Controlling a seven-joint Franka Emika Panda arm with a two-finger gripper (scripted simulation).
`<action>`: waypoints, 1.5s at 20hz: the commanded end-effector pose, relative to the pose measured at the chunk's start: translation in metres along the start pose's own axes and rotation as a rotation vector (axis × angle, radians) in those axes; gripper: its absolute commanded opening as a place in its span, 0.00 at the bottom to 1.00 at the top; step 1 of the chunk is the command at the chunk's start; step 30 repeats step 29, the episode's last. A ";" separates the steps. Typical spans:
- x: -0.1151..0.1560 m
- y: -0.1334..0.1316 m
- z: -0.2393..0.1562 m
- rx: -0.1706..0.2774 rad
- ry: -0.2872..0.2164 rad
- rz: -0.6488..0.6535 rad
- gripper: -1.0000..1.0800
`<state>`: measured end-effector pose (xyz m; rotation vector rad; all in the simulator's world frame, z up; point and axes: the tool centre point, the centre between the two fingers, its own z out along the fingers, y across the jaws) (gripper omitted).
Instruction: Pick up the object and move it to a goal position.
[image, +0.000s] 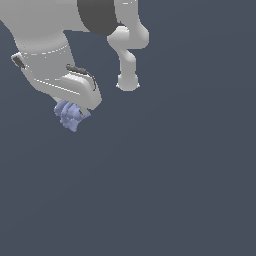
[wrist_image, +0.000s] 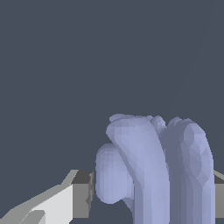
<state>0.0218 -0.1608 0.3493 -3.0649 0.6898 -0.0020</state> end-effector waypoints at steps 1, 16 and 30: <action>0.006 0.007 -0.020 0.000 -0.001 -0.001 0.00; 0.033 0.032 -0.095 -0.001 -0.001 -0.002 0.00; 0.039 0.037 -0.110 0.000 -0.001 -0.001 0.00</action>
